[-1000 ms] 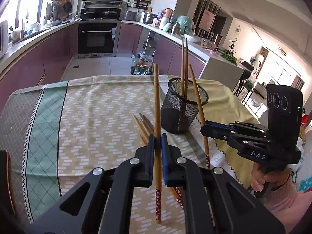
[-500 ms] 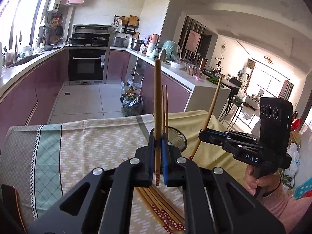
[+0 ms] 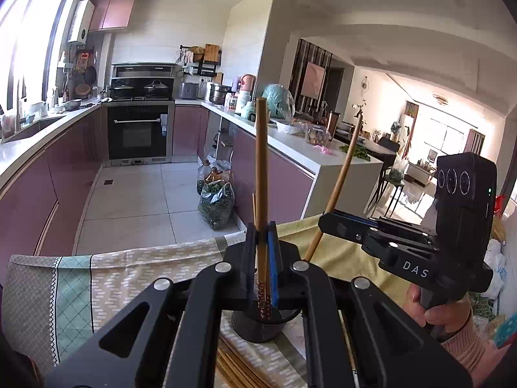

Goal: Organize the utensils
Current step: 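Lift both chopsticks upright and lower them into the mesh cup, then open both tools and withdraw them from the mesh cup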

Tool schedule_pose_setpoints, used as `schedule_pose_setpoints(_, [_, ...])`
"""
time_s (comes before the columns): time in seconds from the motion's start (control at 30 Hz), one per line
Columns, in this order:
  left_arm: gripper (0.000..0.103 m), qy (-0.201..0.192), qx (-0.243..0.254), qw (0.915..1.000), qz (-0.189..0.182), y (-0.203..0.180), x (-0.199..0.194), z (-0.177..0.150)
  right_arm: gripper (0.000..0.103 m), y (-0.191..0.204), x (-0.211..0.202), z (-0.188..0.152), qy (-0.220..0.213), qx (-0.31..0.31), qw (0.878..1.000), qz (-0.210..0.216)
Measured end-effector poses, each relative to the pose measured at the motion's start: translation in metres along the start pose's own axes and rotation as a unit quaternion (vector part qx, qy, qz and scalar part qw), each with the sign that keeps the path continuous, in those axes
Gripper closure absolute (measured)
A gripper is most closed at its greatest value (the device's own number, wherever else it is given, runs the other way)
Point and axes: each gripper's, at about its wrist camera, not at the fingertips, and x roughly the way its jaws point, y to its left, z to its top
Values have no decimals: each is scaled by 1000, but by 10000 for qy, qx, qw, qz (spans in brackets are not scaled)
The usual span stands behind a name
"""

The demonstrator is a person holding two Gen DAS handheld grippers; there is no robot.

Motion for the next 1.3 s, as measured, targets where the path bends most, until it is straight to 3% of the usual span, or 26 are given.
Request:
schedule_pose_setpoints(0.37, [95, 1109, 239, 9935, 24, 8, 56, -29, 97, -7, 42, -30, 875, 73, 9961, -126])
schedule_pose_setpoints(0.53, [95, 1333, 193, 9909, -21, 15, 73, -36, 97, -11, 58, -39, 1213, 166, 9923, -160])
schedule_pose_setpoints(0.77, [95, 1550, 42, 9879, -15, 23, 97, -37, 95, -19, 72, -44, 1341, 376, 9900, -233])
schedule_pose_setpoints(0.8, [95, 1567, 26, 9876, 16, 24, 99, -38, 95, -19, 72, -44, 1342, 396, 9899, -242])
schedule_pose_setpoints(0.87, [82, 1584, -51, 9874, -10, 26, 104, -41, 95, -20, 72, -44, 1321, 432, 9899, -285])
schedule_pose_setpoints(1.07, [74, 1442, -152, 9894, 95, 28, 100, -51, 89, -24, 68, -45, 1219, 538, 9908, -231])
schedule_pose_setpoints(1.3, [66, 1115, -227, 9930, 331, 37, 67, -68, 79, -9, 44, -49, 1038, 263, 9942, -69])
